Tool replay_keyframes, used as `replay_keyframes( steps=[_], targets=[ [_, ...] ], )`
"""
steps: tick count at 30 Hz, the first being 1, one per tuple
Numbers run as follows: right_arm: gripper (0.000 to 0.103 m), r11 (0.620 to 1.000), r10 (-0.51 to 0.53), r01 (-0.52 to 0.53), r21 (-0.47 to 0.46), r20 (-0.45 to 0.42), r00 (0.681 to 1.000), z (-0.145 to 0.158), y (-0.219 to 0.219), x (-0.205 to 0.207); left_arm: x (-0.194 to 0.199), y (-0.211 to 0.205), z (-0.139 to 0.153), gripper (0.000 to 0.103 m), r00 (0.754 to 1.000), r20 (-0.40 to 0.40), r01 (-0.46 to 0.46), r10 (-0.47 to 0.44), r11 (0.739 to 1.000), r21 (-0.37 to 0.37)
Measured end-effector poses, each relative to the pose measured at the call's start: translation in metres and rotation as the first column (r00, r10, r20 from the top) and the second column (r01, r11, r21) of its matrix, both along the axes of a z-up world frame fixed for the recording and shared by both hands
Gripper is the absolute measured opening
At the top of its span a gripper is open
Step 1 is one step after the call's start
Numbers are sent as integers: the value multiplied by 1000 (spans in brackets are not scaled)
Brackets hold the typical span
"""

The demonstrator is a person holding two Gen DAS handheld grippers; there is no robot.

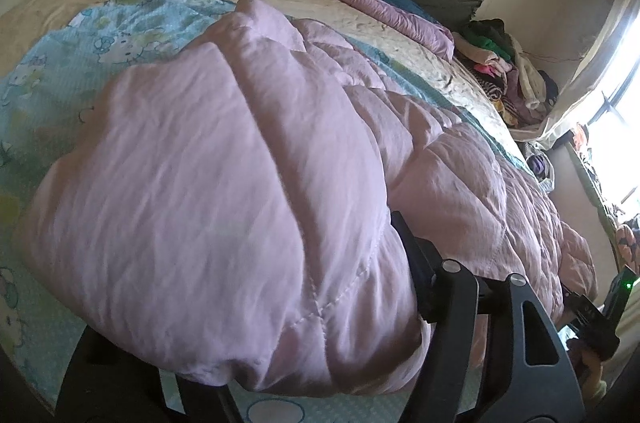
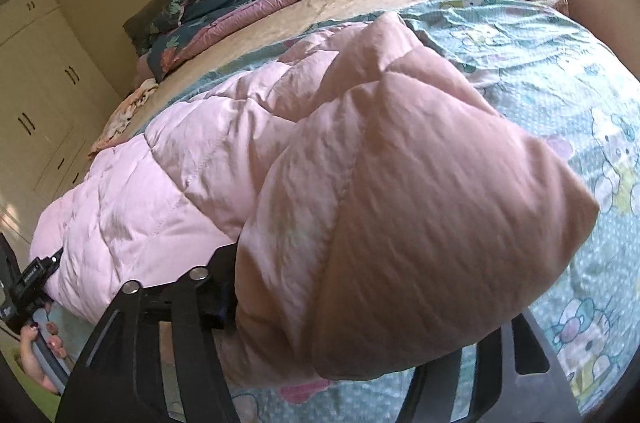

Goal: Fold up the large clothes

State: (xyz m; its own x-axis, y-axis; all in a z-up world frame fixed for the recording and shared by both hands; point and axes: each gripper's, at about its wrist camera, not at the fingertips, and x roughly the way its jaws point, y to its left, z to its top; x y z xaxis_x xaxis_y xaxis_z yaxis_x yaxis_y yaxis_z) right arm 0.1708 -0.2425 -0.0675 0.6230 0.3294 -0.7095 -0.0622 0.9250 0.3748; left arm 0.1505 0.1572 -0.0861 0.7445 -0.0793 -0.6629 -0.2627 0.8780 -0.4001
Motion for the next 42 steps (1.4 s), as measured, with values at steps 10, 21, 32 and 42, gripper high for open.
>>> replay_keyframes(
  steps=[10, 21, 32, 42],
  targets=[
    [96, 999, -38, 38, -3, -26, 999, 7, -18, -31, -26, 4, 4, 93, 999, -28, -29, 29, 1000, 1],
    [96, 992, -101, 108, -62, 98, 990, 50, -38, -76, -73, 17, 34, 94, 995, 9, -102, 102, 994, 50],
    [99, 986, -19, 74, -149, 341, 940, 128, -17, -135, -121, 5, 88, 94, 987, 135, -105, 91, 989, 100],
    [99, 975, 115, -12, -223, 456, 883, 164, 23, -180, -141, -32, 110, 94, 980, 201, -46, 14, 987, 154]
  ],
)
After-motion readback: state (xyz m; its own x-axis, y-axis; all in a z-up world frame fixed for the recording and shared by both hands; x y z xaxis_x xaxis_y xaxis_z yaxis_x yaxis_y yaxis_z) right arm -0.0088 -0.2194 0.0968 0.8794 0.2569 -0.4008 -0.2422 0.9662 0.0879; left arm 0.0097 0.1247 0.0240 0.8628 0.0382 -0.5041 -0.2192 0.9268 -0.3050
